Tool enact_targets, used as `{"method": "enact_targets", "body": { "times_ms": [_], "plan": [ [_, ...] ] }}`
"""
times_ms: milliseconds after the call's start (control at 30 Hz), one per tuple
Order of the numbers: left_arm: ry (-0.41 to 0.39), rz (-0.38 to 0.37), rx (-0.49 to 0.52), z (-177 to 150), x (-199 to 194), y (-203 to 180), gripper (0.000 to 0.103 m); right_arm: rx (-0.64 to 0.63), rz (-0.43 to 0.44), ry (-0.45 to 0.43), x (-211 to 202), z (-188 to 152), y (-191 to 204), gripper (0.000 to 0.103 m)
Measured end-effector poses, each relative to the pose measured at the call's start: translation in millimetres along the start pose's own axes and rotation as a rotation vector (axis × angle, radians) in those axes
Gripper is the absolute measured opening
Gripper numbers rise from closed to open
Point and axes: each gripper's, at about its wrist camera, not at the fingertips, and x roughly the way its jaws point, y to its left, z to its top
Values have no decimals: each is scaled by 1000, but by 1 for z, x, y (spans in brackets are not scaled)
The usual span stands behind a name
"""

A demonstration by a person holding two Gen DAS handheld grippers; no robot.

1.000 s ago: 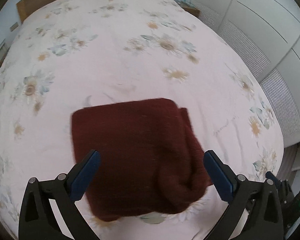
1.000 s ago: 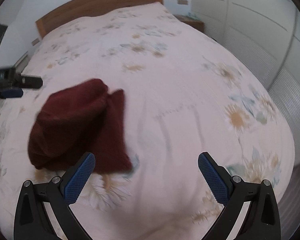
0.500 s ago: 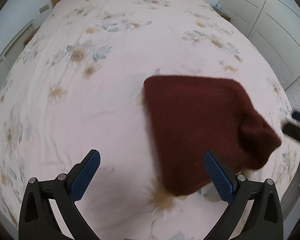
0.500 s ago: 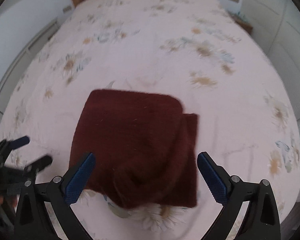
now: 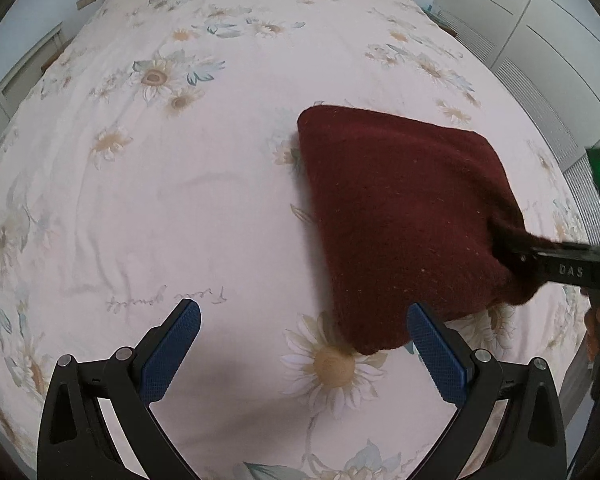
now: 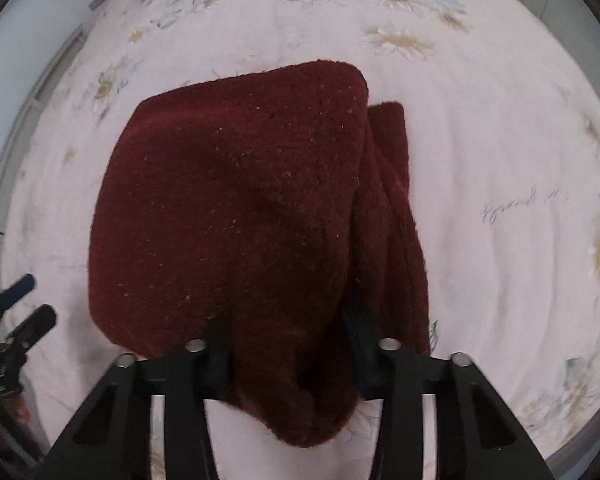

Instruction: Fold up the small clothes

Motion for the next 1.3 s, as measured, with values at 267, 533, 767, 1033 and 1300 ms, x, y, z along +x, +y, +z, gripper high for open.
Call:
{"method": "enact_targets", "body": {
  "times_ms": [267, 533, 767, 1033, 1300],
  "plan": [
    [-1, -3, 28, 0, -2, -8, 102, -22, -35, -132, -39, 1, -9, 22],
    [-11, -13, 45, 4, -4, -17, 102, -30, -152, -123, -31, -16, -31, 20],
    [15, -12, 68, 1, 7, -23, 102, 59, -59, -94, -9, -21, -49, 37],
    [32, -17, 76, 10, 17, -29, 102, 70, -4, -128, -37, -5, -45, 84],
    [6, -20, 100, 49, 27, -44, 102, -1, -36, -142, -44, 23, -33, 103]
  ]
}}
